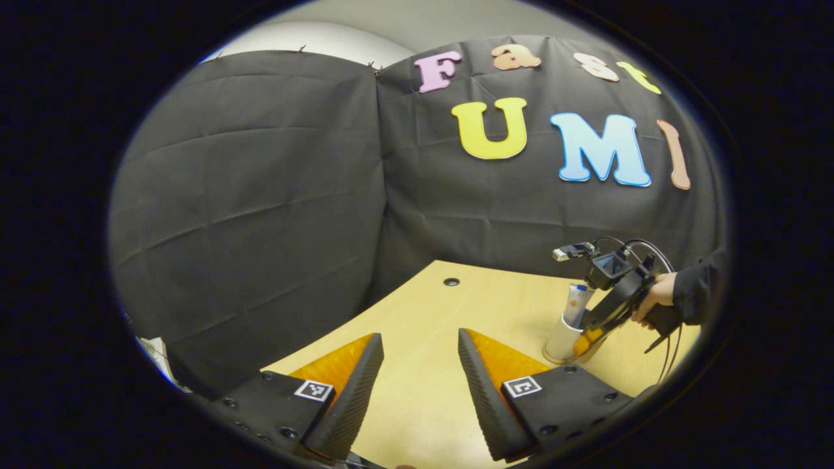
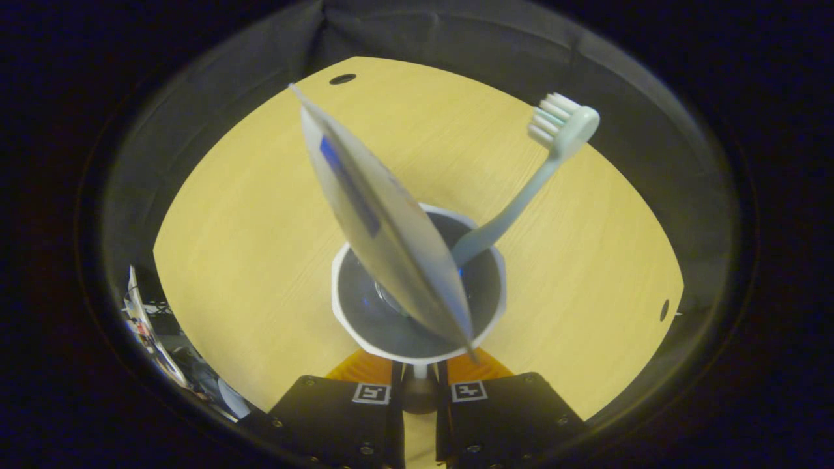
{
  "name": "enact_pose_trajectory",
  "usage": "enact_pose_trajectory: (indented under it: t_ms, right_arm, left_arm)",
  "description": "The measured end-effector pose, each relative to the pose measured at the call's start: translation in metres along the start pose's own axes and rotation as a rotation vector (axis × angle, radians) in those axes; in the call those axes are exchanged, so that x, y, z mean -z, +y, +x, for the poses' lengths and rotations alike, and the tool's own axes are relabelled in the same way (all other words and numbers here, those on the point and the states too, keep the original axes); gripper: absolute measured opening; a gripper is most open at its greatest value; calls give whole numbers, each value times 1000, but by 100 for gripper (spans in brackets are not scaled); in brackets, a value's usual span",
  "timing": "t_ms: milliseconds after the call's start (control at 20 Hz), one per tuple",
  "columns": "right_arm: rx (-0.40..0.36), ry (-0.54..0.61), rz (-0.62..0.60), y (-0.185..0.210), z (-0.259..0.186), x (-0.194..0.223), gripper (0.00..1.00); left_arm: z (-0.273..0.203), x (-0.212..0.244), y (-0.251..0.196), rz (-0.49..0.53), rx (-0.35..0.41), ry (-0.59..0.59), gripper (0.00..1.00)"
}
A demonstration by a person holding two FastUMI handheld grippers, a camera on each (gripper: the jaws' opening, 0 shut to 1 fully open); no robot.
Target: Put the toothbrush and toothpaste on the desktop into the cup, then pick up the cup and place it on the coaster on the desktop.
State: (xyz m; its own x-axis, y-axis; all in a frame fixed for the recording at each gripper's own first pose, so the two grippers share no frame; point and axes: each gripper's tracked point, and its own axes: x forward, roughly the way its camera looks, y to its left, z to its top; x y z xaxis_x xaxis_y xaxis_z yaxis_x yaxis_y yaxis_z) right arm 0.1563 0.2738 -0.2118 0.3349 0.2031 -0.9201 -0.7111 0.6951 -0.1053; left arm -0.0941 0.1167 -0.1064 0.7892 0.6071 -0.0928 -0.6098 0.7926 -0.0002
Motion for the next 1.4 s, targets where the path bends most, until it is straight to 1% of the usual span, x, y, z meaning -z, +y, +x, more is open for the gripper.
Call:
enact_pose_trajectory:
  t_ms: [100, 150, 350, 450, 700, 750, 800, 850, 1000, 1200, 1400]
  right_arm:
    - [-2, 5, 13, -6, 4, 1, 19]
    - [-2, 4, 16, -8, 4, 1, 21]
    - [-6, -12, 18, -14, -15, 5, 26]
    - [-14, -23, 25, -10, -20, 4, 27]
    - [-40, -75, 60, -13, -57, 3, 27]
    - [-48, -83, 72, -15, -65, 3, 29]
    - [-55, -96, 83, -16, -73, 4, 26]
    - [-63, -112, 94, -18, -82, 2, 26]
    - [-53, -189, 119, -29, -116, 5, 25]
    - [-24, -301, 161, -45, -164, 8, 25]
    - [17, -486, 232, -63, -212, 7, 25]
  left_arm:
    - [-1, 0, -9, 2, 14, -5, 80]
    - [-2, -1, -13, 3, 22, -7, 80]
    - [-3, -3, -24, 16, 51, -12, 80]
    - [-3, -4, -27, 19, 60, -16, 80]
    - [-2, -12, -40, 22, 86, -30, 80]
    - [-2, -13, -44, 22, 94, -34, 80]
    - [-1, -15, -48, 20, 105, -37, 80]
    - [-1, -17, -55, 18, 121, -40, 80]
    - [0, -25, -79, 27, 179, -54, 80]
    - [6, -41, -123, 32, 280, -73, 80]
    - [6, -63, -158, 29, 370, -100, 80]
